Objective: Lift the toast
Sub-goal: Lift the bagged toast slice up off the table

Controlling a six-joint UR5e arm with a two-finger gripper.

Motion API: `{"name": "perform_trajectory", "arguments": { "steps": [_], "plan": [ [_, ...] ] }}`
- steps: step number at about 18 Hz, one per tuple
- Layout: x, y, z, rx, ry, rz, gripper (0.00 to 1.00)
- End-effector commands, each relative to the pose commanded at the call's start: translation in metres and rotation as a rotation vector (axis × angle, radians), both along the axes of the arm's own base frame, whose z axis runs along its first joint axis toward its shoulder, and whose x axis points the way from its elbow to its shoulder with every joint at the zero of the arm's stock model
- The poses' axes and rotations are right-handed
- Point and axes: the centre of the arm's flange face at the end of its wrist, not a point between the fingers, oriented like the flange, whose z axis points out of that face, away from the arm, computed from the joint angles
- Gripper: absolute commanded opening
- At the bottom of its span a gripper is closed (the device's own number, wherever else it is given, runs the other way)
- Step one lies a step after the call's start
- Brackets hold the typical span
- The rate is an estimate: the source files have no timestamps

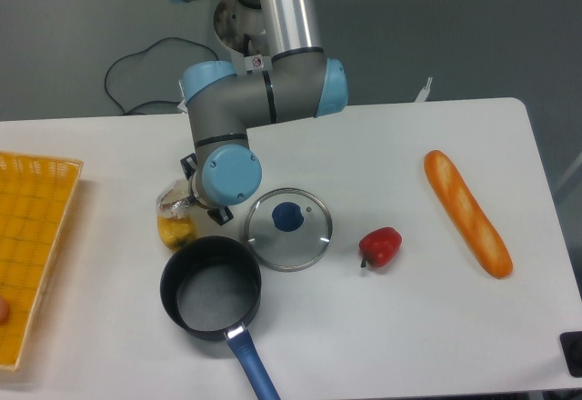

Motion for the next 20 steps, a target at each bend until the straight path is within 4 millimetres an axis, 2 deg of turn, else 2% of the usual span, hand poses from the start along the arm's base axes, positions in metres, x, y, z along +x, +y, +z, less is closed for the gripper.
{"name": "perform_trajectory", "arguments": {
  "steps": [6, 11, 16, 20],
  "plan": [
    [0.002, -0.002, 0.04, -0.019, -0.012, -0.013, 0.21],
    [0.005, -0.008, 0.078, 0.032, 0.036, -0.016, 0.21],
    [-0.009, -0.003, 0.111, 0.074, 0.124, -0.076, 0.22],
    [-0.021, 0.009, 0.138, 0.157, 0.179, -0.114, 0.22]
  ]
}}
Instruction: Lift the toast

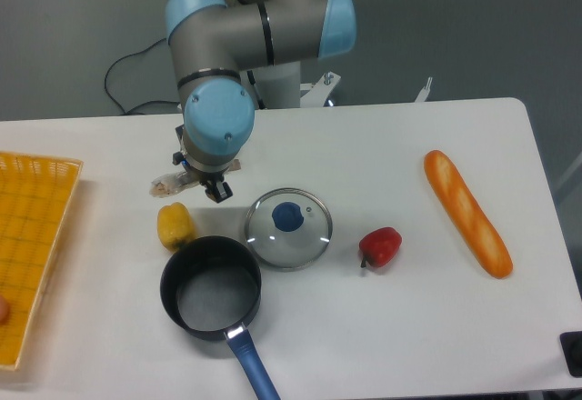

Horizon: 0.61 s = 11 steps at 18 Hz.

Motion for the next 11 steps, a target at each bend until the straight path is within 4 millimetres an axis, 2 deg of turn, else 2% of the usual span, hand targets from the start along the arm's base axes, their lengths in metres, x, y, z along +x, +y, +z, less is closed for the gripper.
{"name": "perform_trajectory", "arguments": {
  "steps": [5, 11],
  "plan": [
    [-0.016, 0.01, 0.007, 0.122, 0.093, -0.03, 0.22],
    [-0.025, 0.017, -0.008, 0.126, 0.093, -0.025, 0.21]
  ]
}}
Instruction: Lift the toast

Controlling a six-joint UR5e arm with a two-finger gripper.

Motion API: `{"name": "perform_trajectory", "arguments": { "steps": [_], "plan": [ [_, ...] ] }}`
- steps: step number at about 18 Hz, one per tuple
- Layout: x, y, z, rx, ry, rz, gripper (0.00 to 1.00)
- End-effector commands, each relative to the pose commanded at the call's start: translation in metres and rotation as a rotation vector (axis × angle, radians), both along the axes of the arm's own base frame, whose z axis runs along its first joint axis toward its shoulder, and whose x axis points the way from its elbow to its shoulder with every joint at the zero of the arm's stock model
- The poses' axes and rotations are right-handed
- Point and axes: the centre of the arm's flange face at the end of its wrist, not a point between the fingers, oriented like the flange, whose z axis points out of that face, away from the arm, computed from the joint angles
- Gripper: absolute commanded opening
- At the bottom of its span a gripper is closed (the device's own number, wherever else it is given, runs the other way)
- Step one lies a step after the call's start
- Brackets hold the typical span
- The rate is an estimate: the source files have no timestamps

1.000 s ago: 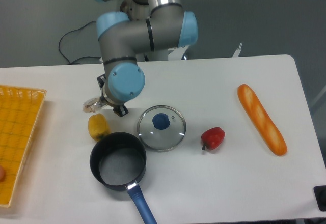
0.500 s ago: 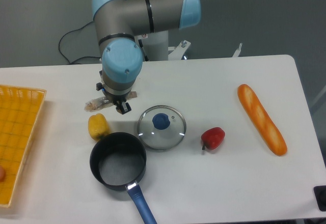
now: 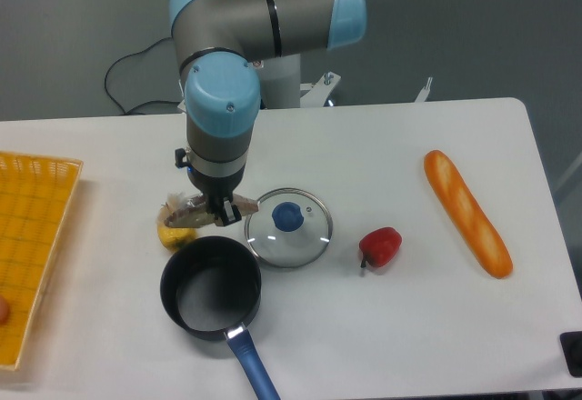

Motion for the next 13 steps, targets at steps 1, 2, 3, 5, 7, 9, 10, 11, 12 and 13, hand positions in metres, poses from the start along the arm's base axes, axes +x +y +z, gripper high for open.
{"name": "perform_trajectory", "arguments": {
  "steps": [1, 2, 3, 5, 7, 9, 10, 11, 12, 13],
  "plan": [
    [0.0012, 0.0003, -0.0013, 0.0, -0.002, -0.001, 0.21],
    [0.0022, -0.0009, 0.0, 0.001, -0.001, -0.001, 0.21],
    [0.0026, -0.0028, -0.0012, -0.003, -0.004, 0.002, 0.21],
    [0.002, -0.0064, -0.0035, -0.007, -0.008, 0.006, 0.21],
    [-0.0006, -0.0082, -0.0032, -0.003, -0.013, 0.013, 0.21],
    [-0.0026, -0.0081, -0.0019, 0.014, -0.028, 0.02, 0.22],
    [-0.004, -0.0085, -0.0016, 0.019, -0.032, 0.023, 0.21],
    [-0.0038, -0.0083, -0.0016, 0.021, -0.034, 0.024, 0.21],
    [-0.0038, -0.0083, -0.0016, 0.021, -0.034, 0.024, 0.21],
    [-0.0038, -0.0083, -0.0016, 0.021, -0.034, 0.024, 0.21]
  ]
}}
